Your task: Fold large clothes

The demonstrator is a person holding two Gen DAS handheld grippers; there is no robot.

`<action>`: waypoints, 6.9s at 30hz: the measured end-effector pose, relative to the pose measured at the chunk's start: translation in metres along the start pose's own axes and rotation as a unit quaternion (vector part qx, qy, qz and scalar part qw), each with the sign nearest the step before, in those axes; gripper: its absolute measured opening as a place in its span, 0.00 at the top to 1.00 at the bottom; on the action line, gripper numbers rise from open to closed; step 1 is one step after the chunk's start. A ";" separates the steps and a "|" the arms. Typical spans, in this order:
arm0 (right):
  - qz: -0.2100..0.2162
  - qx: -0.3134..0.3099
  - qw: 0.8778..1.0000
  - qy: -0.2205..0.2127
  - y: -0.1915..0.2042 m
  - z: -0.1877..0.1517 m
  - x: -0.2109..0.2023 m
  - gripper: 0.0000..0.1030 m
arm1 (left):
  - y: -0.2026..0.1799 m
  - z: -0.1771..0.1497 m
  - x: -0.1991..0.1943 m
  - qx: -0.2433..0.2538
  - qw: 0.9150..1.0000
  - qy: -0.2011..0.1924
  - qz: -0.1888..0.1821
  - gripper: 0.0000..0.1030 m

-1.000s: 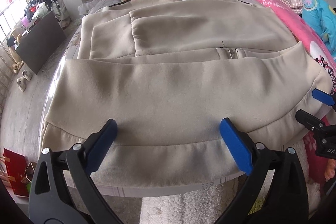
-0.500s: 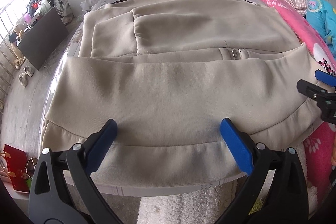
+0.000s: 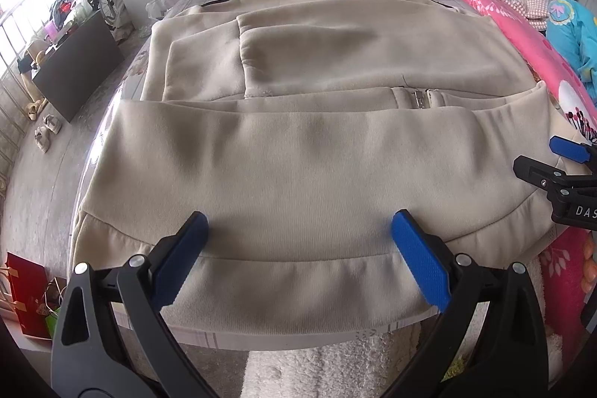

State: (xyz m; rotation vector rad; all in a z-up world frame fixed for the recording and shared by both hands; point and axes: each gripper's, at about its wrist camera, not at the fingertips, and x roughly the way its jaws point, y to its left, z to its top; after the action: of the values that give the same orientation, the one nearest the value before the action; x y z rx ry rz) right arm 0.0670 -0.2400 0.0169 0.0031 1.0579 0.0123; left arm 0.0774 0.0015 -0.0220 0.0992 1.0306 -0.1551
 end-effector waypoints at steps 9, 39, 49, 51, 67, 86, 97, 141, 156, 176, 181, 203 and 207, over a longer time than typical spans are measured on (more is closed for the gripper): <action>0.002 -0.006 1.000 -0.003 0.001 0.000 0.000 0.06 | 0.001 0.001 0.000 0.018 1.000 -0.005 -0.008 0.07; 0.104 0.007 0.994 0.041 0.008 0.327 0.144 0.35 | 0.023 0.315 0.148 -0.019 0.995 0.027 -0.089 0.58; 0.128 -0.040 0.991 0.025 0.009 0.291 0.101 0.83 | 0.018 0.289 0.096 0.041 0.994 -0.017 -0.105 0.90; 0.129 -0.059 0.990 0.005 0.011 0.282 0.076 0.83 | 0.013 0.280 0.073 0.061 0.991 -0.035 -0.112 0.90; 0.093 -0.202 0.975 0.006 0.017 0.136 0.038 0.76 | -0.001 0.155 0.059 0.119 0.982 0.001 -0.146 0.88; 0.211 -0.158 0.964 0.042 0.054 0.205 0.088 0.74 | 0.019 0.140 0.016 0.147 0.977 -0.034 -0.152 0.75; 0.148 -0.165 0.974 0.042 0.061 0.188 0.081 0.74 | 0.001 0.193 0.078 0.093 0.991 -0.015 -0.097 0.75; 0.090 -0.189 0.977 -0.048 0.081 0.177 0.030 0.72 | 0.017 0.155 0.081 0.111 0.979 -0.039 -0.168 0.75; 0.124 -0.135 0.979 -0.087 0.050 0.104 -0.030 0.41 | 0.076 0.115 -0.037 0.060 0.980 -0.115 -0.154 0.60; 0.169 -0.106 0.980 -0.007 0.051 0.008 -0.014 0.29 | 0.153 0.007 -0.003 -0.101 0.986 -0.059 -0.120 0.60; 0.159 -0.106 0.981 -0.009 0.054 0.007 -0.012 0.29 | 0.162 0.019 0.012 -0.098 0.985 -0.053 -0.128 0.60; 0.152 -0.106 0.983 -0.011 0.053 0.006 -0.011 0.29 | 0.145 0.009 -0.005 -0.079 0.967 -0.091 -0.227 0.63; 0.157 -0.103 0.982 -0.014 0.050 0.005 -0.012 0.29 | 0.128 0.008 0.000 -0.049 0.990 -0.062 -0.121 0.64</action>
State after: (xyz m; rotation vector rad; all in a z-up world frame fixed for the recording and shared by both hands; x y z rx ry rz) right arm 0.0650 -0.1899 0.0302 -0.0173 1.0156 0.4060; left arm 0.1064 0.1267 -0.0168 -0.1246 0.9222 -0.3256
